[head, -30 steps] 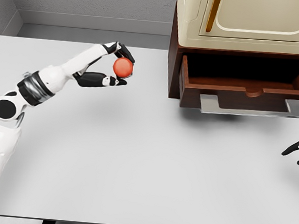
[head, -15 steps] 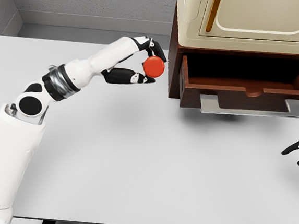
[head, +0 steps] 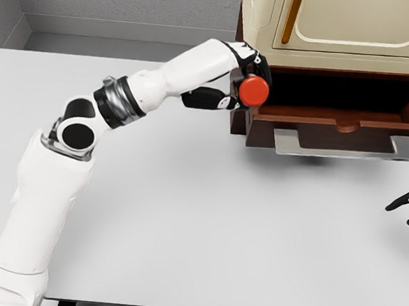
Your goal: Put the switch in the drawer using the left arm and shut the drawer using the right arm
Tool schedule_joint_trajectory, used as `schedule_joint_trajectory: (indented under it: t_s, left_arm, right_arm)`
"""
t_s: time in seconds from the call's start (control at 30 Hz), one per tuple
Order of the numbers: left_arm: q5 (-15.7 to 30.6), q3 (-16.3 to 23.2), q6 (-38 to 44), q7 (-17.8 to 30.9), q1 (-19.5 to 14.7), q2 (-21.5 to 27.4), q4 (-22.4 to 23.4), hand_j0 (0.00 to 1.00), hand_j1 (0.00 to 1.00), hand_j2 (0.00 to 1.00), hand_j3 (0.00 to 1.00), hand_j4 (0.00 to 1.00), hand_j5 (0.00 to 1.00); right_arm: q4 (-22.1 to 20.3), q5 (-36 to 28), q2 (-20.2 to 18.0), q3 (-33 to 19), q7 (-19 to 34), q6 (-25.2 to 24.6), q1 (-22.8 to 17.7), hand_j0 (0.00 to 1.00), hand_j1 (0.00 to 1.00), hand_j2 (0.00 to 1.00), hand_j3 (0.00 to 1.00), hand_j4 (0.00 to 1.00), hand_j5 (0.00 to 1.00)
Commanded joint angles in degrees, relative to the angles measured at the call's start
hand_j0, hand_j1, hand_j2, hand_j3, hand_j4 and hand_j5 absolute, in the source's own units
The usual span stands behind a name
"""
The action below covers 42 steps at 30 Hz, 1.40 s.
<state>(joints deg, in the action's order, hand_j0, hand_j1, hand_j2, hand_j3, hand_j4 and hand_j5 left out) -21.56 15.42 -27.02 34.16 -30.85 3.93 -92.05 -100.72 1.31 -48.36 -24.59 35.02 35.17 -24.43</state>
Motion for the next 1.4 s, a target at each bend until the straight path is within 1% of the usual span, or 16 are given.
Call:
schedule_joint_trajectory:
  t_s: [0.0, 0.17, 0.27, 0.43, 0.5, 0.53, 0.6, 0.67, 0.8, 0.9, 0.97, 1.0, 1.07, 1.2, 1.3, 1.37]
  left_arm:
    - [-1.7, 0.8, 0.2, -0.1, -0.2, -1.2, 0.2, 0.28, 0.28, 0.28, 0.28, 0.28, 0.28]
    - [-5.9, 1.5, 0.2, -0.1, -1.2, -3.8, 0.5, 0.27, 0.27, 0.27, 0.27, 0.27, 0.27]
    - [-6.4, 2.3, 0.3, -0.1, -1.8, -3.9, 0.9, 0.27, 0.27, 0.27, 0.27, 0.27, 0.27]
    - [-6.7, 2.4, 0.2, -0.1, -4.0, -3.9, 4.0, 0.27, 0.27, 0.27, 0.27, 0.27, 0.27]
    - [-8.7, 2.4, 0.2, -0.1, -5.0, -3.9, 5.9, 0.27, 0.27, 0.27, 0.27, 0.27, 0.27]
    - [-8.8, 2.4, 0.2, -0.1, -5.3, -3.9, 6.6, 0.27, 0.27, 0.27, 0.27, 0.27, 0.27]
    - [-9.6, 4.0, 0.2, -0.2, -6.2, -3.9, 8.2, 0.27, 0.27, 0.27, 0.27, 0.27, 0.27]
    - [-10.5, 4.5, 0.2, -0.2, -6.8, -3.9, 8.6, 0.26, 0.26, 0.26, 0.26, 0.26, 0.26]
    - [-10.9, 5.2, 0.2, -0.2, -7.6, -3.9, 8.7, 0.26, 0.26, 0.26, 0.26, 0.26, 0.26]
    - [-11.0, 6.0, 0.2, -0.2, -9.1, -3.9, 10.3, 0.26, 0.26, 0.26, 0.26, 0.26, 0.26]
    - [-11.3, 6.0, 0.2, -0.2, -9.7, -3.9, 10.4, 0.26, 0.26, 0.26, 0.26, 0.26, 0.26]
    - [-11.4, 6.7, 0.2, -0.2, -10.3, -3.9, 11.0, 0.26, 0.26, 0.26, 0.26, 0.26, 0.26]
    - [-11.8, 6.8, 0.2, -0.2, -11.2, -3.9, 12.8, 0.26, 0.26, 0.26, 0.26, 0.26, 0.26]
    - [-12.1, 7.6, 0.2, -0.2, -12.4, -3.9, 14.4, 0.26, 0.26, 0.26, 0.26, 0.26, 0.26]
    - [-12.2, 7.7, 0.1, -0.2, -12.9, -3.9, 14.6, 0.26, 0.26, 0.26, 0.26, 0.26, 0.26]
    - [-12.2, 8.5, 0.1, -0.2, -13.4, -3.9, 14.9, 0.26, 0.26, 0.26, 0.26, 0.26, 0.26]
  right_arm:
    - [0.0, -0.4, -0.1, 0.0, 0.0, -0.2, 0.0, 0.6, 0.6, 0.6, 0.6, 0.6, 0.6]
    - [-0.1, -0.4, -0.1, 0.0, 0.0, -0.2, -0.1, 0.59, 0.59, 0.59, 0.59, 0.59, 0.59]
    - [0.0, -0.4, -0.1, 0.0, 0.0, -0.2, -0.1, 0.6, 0.6, 0.6, 0.6, 0.6, 0.6]
    - [0.0, -0.4, -0.2, 0.0, 0.0, -0.2, -0.1, 0.6, 0.6, 0.6, 0.6, 0.6, 0.6]
    - [0.0, -0.4, -0.2, 0.0, 0.0, -0.2, -0.1, 0.6, 0.6, 0.6, 0.6, 0.6, 0.6]
    - [0.0, -0.4, -0.2, -0.1, 0.0, -0.2, -0.1, 0.6, 0.6, 0.6, 0.6, 0.6, 0.6]
    - [0.0, -0.4, -0.2, -0.6, 0.0, -0.2, -0.1, 0.6, 0.6, 0.6, 0.6, 0.6, 0.6]
    - [0.0, -0.4, -0.2, -0.6, 0.0, -0.2, -0.1, 0.6, 0.6, 0.6, 0.6, 0.6, 0.6]
    - [-0.1, -0.4, -0.2, -0.6, 0.0, -0.2, -0.1, 0.6, 0.6, 0.6, 0.6, 0.6, 0.6]
    - [0.0, -0.4, -0.2, -0.9, 0.0, -0.2, -0.1, 0.6, 0.6, 0.6, 0.6, 0.6, 0.6]
    - [0.0, -0.4, -0.2, -0.9, 0.0, -0.2, -0.1, 0.6, 0.6, 0.6, 0.6, 0.6, 0.6]
    - [0.0, -0.4, -0.2, -0.9, 0.0, -0.2, -0.1, 0.6, 0.6, 0.6, 0.6, 0.6, 0.6]
    - [0.0, -0.4, -0.2, -0.9, 0.0, -0.2, -0.1, 0.6, 0.6, 0.6, 0.6, 0.6, 0.6]
    - [0.0, -0.4, -0.2, -1.0, 0.0, -0.2, -0.1, 0.6, 0.6, 0.6, 0.6, 0.6, 0.6]
    - [0.0, -0.4, -0.2, -0.9, 0.0, -0.2, -0.1, 0.62, 0.62, 0.62, 0.62, 0.62, 0.62]
    - [-0.1, -0.4, -0.2, -1.0, 0.0, -0.2, -0.1, 0.61, 0.61, 0.61, 0.61, 0.61, 0.61]
